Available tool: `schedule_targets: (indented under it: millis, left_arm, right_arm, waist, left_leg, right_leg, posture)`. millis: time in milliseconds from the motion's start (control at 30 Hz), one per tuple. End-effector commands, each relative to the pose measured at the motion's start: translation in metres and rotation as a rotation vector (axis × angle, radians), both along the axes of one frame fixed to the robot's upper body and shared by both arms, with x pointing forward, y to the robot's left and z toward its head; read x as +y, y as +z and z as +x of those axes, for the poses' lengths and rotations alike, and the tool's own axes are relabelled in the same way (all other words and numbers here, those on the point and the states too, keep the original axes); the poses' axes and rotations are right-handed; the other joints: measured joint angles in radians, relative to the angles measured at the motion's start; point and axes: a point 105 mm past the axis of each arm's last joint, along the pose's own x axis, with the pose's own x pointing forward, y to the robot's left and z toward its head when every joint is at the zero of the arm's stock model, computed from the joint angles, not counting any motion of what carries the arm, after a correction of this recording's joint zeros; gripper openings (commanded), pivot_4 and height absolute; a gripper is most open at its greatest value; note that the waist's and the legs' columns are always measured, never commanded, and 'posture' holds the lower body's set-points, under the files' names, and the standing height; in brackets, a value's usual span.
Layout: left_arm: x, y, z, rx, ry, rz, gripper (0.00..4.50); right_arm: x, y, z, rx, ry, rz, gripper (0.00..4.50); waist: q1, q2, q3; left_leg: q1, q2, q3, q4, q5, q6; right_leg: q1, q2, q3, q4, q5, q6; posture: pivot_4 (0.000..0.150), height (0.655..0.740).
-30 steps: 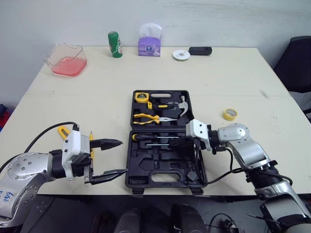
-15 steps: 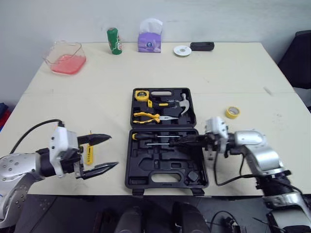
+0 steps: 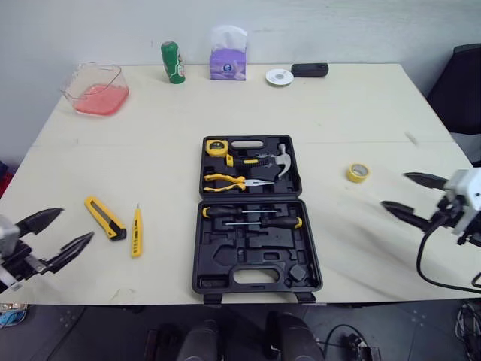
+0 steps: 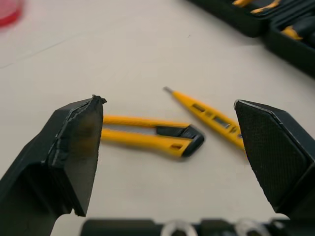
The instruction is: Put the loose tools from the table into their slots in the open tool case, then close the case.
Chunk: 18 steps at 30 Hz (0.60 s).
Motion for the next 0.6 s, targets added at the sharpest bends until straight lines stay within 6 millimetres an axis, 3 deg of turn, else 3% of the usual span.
schedule_targets:
  millis: [33,300,500,600]
  left_arm:
    - [0.037,-0.002,-0.021,-0.008,0.187,0.024,4.50]
    - [0.066,-0.014,-0.034,0.025,0.367,0.012,4.50]
    - [0.060,-0.012,-0.023,0.007,0.351,-0.003,4.50]
    - [0.057,-0.005,-0.017,-0.004,0.351,-0.032,4.50]
  right_arm:
    - [-0.051,0.003,-0.017,-0.034,-0.208,-0.044,4.49]
    - [-0.079,-0.014,-0.027,-0.001,-0.316,-0.059,4.49]
    - [-0.075,-0.015,-0.016,-0.051,-0.313,0.036,4.49]
    - [-0.059,-0.020,-0.007,-0.038,-0.228,0.069,4.49]
  waist:
    - [-0.001,0.000,0.000]
    - [-0.008,0.000,0.000]
    - [-0.025,0.000,0.000]
    - [-0.026,0.000,0.000]
  left_leg:
    - [0.000,0.000,0.000,0.000,0.000,0.000]
    - [0.001,0.002,0.001,0.000,-0.003,-0.002]
    - [0.000,0.003,0.001,0.000,-0.003,-0.002]
    - [0.001,0.003,0.002,0.000,-0.003,-0.002]
  right_leg:
    - [0.000,0.000,0.000,0.000,0.000,0.000]
    - [-0.001,-0.001,0.002,0.000,0.001,-0.002]
    - [-0.002,0.000,0.002,0.000,0.001,-0.002]
    - [-0.002,0.000,0.002,0.000,0.001,-0.002]
  posture:
    - [0.150,0.7400]
    - [0.150,0.7400]
    - [0.150,0.7400]
    - [0.150,0.7400]
